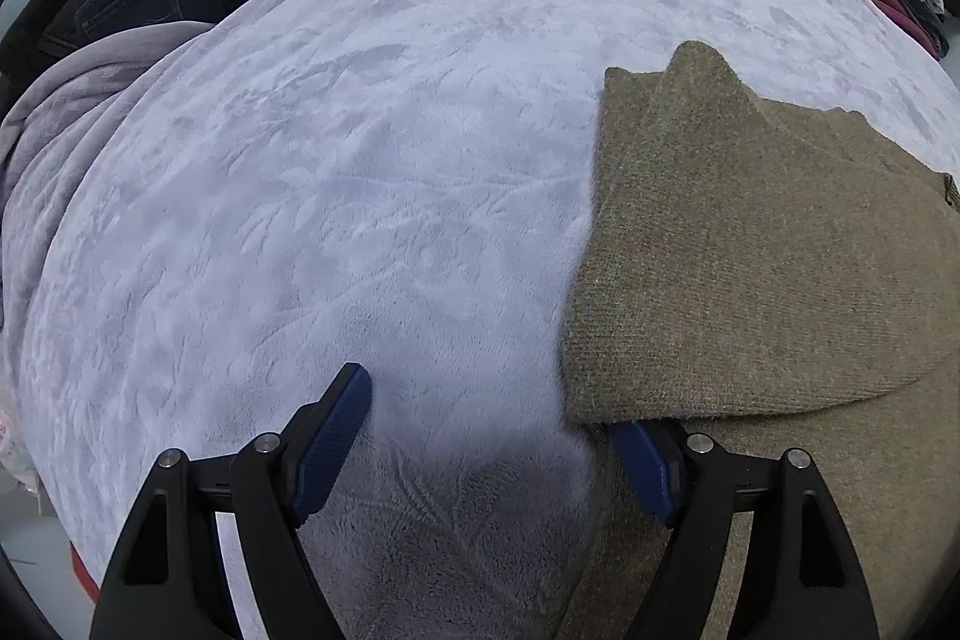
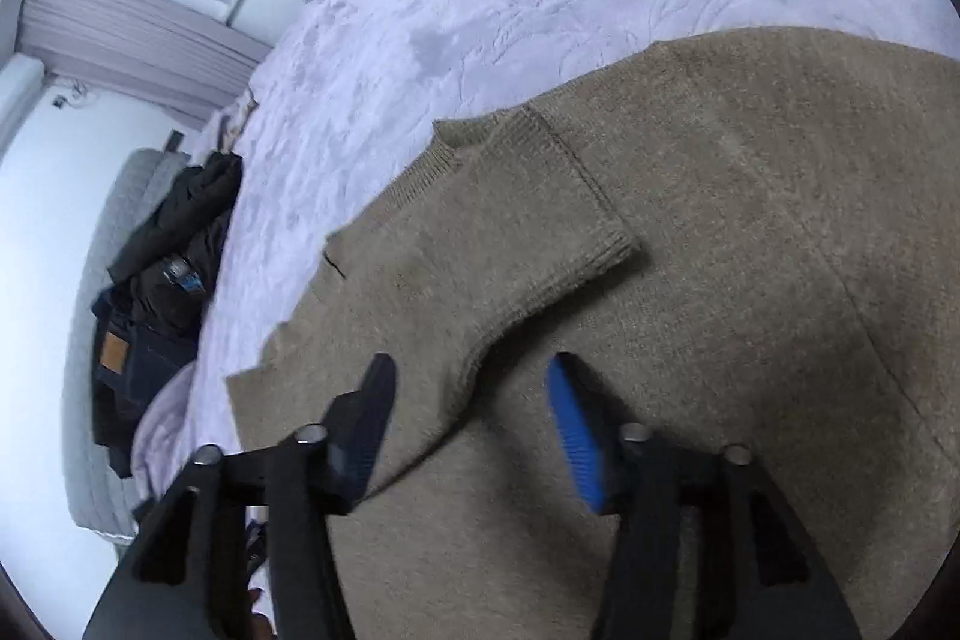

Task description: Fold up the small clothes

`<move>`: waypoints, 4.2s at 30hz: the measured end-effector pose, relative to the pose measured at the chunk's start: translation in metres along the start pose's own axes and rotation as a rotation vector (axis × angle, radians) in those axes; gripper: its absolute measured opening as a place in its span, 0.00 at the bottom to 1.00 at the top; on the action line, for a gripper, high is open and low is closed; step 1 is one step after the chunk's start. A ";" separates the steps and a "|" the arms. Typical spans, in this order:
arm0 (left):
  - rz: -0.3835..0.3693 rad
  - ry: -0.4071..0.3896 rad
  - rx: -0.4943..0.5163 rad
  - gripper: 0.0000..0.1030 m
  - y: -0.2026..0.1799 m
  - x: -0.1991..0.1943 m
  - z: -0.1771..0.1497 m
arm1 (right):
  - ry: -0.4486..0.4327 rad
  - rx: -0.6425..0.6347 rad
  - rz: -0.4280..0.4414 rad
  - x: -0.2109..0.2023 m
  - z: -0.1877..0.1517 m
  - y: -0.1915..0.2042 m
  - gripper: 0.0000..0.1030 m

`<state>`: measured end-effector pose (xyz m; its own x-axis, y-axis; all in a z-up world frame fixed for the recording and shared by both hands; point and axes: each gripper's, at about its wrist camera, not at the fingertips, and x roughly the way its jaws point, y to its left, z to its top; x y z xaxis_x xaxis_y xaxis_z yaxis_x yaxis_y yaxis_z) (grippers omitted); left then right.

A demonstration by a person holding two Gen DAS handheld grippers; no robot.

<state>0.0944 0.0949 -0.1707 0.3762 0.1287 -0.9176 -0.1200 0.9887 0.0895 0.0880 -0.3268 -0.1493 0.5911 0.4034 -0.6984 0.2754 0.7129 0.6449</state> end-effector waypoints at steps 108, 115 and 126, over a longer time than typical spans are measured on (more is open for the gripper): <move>-0.191 0.082 0.296 0.99 -0.077 -0.060 -0.020 | 0.149 -0.039 -0.019 -0.055 -0.067 -0.019 0.51; -0.245 0.129 0.376 0.99 -0.133 -0.063 -0.032 | 0.110 0.018 -0.051 -0.081 -0.068 -0.048 0.52; -0.283 0.137 0.478 0.99 -0.214 -0.070 -0.043 | -0.008 0.119 -0.100 -0.139 -0.057 -0.109 0.52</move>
<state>0.0543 -0.1291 -0.1420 0.2067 -0.1257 -0.9703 0.4086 0.9122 -0.0311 -0.0679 -0.4279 -0.1401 0.5619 0.3288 -0.7591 0.4210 0.6762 0.6046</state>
